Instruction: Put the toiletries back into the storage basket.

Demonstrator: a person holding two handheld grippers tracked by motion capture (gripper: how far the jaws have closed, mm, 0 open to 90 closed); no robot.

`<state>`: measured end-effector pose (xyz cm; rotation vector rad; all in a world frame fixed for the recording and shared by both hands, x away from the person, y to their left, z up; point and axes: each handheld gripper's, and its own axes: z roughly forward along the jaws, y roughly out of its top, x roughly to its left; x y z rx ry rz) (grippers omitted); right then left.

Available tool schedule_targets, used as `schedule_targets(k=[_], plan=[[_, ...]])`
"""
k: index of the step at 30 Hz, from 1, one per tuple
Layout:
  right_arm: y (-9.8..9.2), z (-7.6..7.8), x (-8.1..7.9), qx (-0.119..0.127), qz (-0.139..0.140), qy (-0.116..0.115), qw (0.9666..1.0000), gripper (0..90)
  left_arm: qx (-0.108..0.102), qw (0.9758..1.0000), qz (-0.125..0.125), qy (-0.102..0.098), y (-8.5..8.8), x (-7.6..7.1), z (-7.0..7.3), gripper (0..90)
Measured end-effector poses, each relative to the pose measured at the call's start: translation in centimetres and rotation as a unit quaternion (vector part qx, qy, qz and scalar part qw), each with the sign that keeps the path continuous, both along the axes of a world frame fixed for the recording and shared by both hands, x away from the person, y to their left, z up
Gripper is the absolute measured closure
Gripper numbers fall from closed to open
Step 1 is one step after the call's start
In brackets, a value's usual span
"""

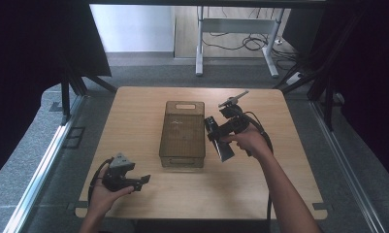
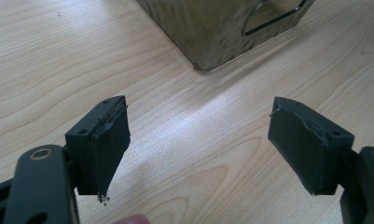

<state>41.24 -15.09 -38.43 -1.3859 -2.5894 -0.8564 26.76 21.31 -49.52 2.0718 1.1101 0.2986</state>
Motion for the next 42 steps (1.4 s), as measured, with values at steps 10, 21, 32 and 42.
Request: schedule_targets(k=[10,21,32,42], plan=[[1.3,0.5,0.8,0.006,0.006,0.002,1.0,47.2,0.001,1.0,-0.001,0.001,0.1,0.0,0.0,20.9],[3.1,1.2,1.6,0.015,0.008,0.007,0.9998,47.2,-0.001,1.0,0.001,0.001,0.2,0.0,0.0,20.9],[4.3,1.2,2.1,0.01,0.005,0.003,0.9999,47.2,-0.004,1.0,0.001,-0.001,0.2,0.0,0.2,20.9],[4.8,1.4,2.5,0.011,0.004,0.007,0.9999,47.2,-0.002,1.0,-0.001,0.001,0.2,0.0,0.1,20.9]])
